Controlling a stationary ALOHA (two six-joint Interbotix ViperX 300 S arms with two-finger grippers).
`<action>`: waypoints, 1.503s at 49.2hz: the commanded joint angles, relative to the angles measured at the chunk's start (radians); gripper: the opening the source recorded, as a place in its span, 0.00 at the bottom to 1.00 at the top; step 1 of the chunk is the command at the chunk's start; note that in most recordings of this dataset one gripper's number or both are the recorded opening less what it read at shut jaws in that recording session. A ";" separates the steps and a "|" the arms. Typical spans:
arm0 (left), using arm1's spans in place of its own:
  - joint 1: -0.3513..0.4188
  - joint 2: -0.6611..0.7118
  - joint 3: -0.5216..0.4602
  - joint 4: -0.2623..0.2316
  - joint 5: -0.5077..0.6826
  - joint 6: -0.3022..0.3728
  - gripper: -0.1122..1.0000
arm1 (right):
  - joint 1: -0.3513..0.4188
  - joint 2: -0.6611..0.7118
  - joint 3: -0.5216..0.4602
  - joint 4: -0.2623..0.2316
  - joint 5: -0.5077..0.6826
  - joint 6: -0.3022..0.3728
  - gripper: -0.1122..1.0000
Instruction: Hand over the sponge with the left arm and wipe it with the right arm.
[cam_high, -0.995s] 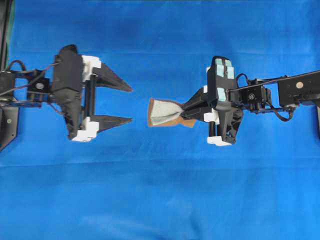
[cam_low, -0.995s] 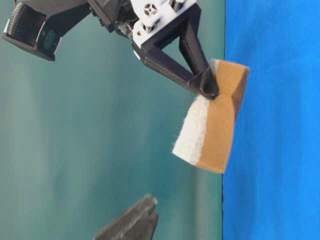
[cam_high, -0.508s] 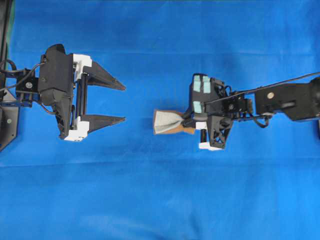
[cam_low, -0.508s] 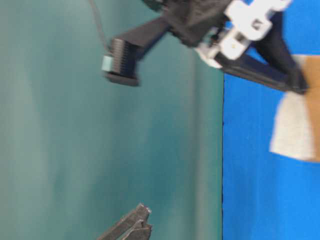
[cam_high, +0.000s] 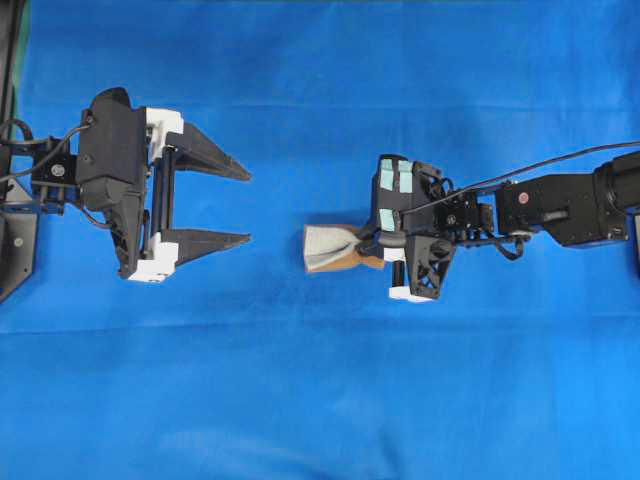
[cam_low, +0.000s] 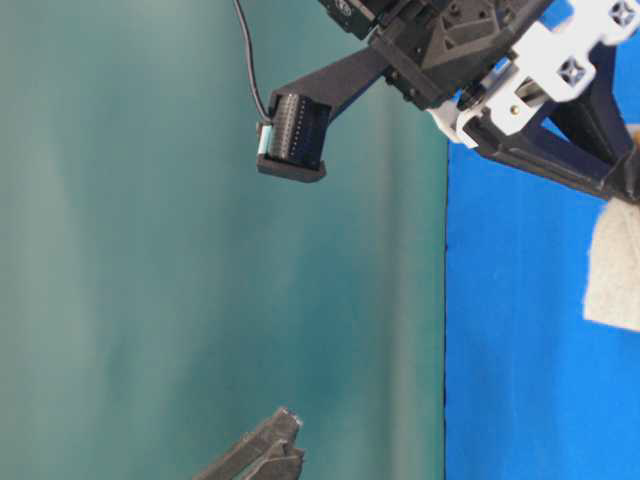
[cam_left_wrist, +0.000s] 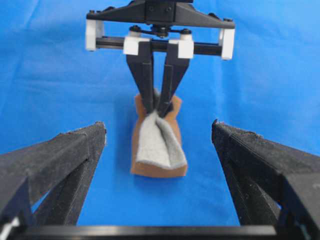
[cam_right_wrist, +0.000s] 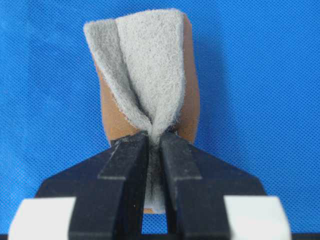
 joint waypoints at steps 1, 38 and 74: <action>-0.003 -0.012 -0.009 0.000 -0.008 0.000 0.92 | -0.032 -0.006 -0.014 0.003 0.000 -0.002 0.21; -0.003 -0.011 -0.011 0.000 -0.009 0.000 0.92 | -0.334 -0.026 -0.020 -0.086 0.049 -0.066 0.21; -0.002 -0.006 -0.014 0.000 -0.009 0.003 0.92 | 0.163 -0.040 -0.023 -0.032 0.114 0.103 0.21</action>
